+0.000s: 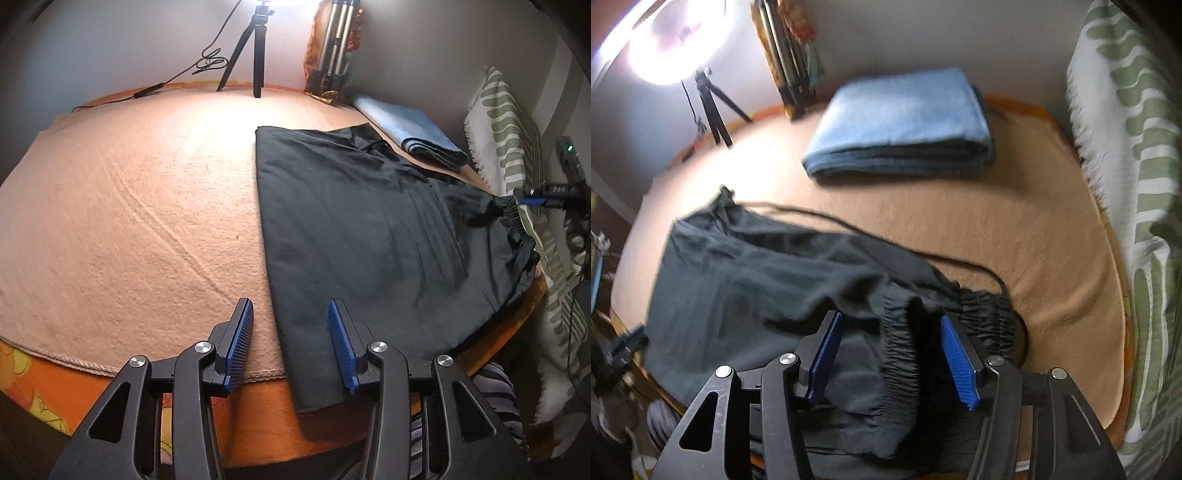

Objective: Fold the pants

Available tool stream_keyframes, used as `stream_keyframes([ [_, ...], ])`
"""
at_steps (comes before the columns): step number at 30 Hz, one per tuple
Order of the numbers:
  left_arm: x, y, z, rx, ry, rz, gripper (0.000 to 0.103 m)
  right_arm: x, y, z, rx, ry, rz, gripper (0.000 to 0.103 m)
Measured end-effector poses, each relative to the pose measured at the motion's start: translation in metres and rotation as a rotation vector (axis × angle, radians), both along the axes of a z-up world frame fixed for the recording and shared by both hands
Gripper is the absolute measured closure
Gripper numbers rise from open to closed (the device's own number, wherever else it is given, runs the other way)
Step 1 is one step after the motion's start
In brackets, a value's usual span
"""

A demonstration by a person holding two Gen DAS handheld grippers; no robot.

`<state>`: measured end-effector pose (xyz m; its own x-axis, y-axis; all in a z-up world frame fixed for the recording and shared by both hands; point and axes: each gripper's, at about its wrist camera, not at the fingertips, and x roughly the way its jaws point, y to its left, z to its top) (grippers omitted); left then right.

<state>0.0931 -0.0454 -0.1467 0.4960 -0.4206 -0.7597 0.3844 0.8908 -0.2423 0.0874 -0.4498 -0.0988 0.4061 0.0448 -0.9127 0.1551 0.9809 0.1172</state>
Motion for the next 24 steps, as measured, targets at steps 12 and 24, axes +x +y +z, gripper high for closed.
stream_keyframes([
  [12,-0.003,-0.008,-0.002,-0.031,-0.022,0.019,0.062,0.019,0.11,0.048,0.162,-0.124,0.206,0.042],
  [24,0.0,0.006,-0.006,-0.157,-0.006,0.059,0.073,0.072,0.248,0.021,0.286,-0.087,0.369,0.042],
])
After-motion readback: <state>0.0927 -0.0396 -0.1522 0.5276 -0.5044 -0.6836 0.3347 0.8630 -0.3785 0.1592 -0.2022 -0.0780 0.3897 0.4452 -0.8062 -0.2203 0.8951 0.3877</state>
